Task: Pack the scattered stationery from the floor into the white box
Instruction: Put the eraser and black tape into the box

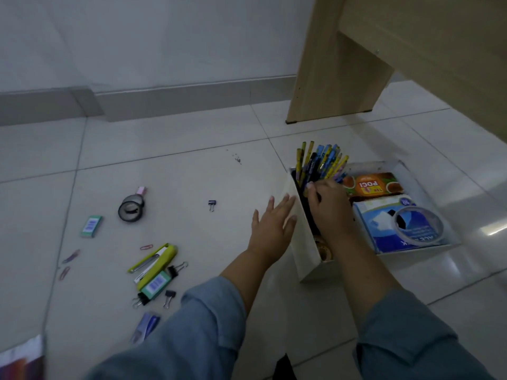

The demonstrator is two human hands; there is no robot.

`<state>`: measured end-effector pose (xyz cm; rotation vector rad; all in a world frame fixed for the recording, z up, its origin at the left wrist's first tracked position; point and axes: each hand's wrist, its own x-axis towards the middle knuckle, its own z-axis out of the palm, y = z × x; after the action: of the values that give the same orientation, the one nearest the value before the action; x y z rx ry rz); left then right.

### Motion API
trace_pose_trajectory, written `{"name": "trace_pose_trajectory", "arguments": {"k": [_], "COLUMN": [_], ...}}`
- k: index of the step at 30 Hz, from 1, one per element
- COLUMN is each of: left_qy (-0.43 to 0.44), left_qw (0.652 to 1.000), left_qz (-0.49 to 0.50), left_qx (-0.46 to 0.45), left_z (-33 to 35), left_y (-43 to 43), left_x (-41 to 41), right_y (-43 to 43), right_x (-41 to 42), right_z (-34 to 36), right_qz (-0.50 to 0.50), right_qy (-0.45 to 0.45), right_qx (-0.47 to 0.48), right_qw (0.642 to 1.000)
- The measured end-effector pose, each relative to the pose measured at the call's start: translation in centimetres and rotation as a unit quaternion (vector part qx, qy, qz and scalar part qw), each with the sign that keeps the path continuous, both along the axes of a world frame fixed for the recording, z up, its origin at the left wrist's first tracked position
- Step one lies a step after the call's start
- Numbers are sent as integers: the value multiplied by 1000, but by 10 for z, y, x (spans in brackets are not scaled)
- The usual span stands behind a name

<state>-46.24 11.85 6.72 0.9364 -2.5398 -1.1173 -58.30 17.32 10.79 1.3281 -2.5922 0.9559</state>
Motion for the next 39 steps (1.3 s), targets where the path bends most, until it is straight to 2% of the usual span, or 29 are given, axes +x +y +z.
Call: {"name": "trace_pose_trajectory", "arguments": {"k": [4,8,11,15,18,22,25,28,32,39], "left_qy": [35,72,33,-98,-181,-184,-167,-188,-186,-224], "left_qw": [996,977,966,955,950,960,971,971,975,967], "left_qz": [85,199,256,273,245,204,143,46,40,15], "left_qx": [22,16,-17,-58,-63,-53,-97,-143,-115,-118], "left_z": [-11,-25,-39,-58,-66,-63,-61,-60,-62,-63], "left_y": [-9,-25,-36,-48,-54,-65,-67,-71,-78,-85], "left_x": [27,83,134,202,229,236,244,254,261,262], "right_y": [-13,-44,-59,-60,-57,-52,-45,-39,-34,-32], "right_x": [32,96,140,179,199,208,212,216,232,244], "right_z": [5,-1,-28,-76,-99,-111,-109,-106,-117,-122], "right_qz": [5,144,221,304,358,401,461,549,646,647], "right_qy": [15,-21,-68,-119,-102,-66,-30,7,55,101], "right_qx": [-89,-117,-59,75,142,166,138,126,127,84], "right_qw": [996,982,971,942,917,898,876,826,751,751]}}
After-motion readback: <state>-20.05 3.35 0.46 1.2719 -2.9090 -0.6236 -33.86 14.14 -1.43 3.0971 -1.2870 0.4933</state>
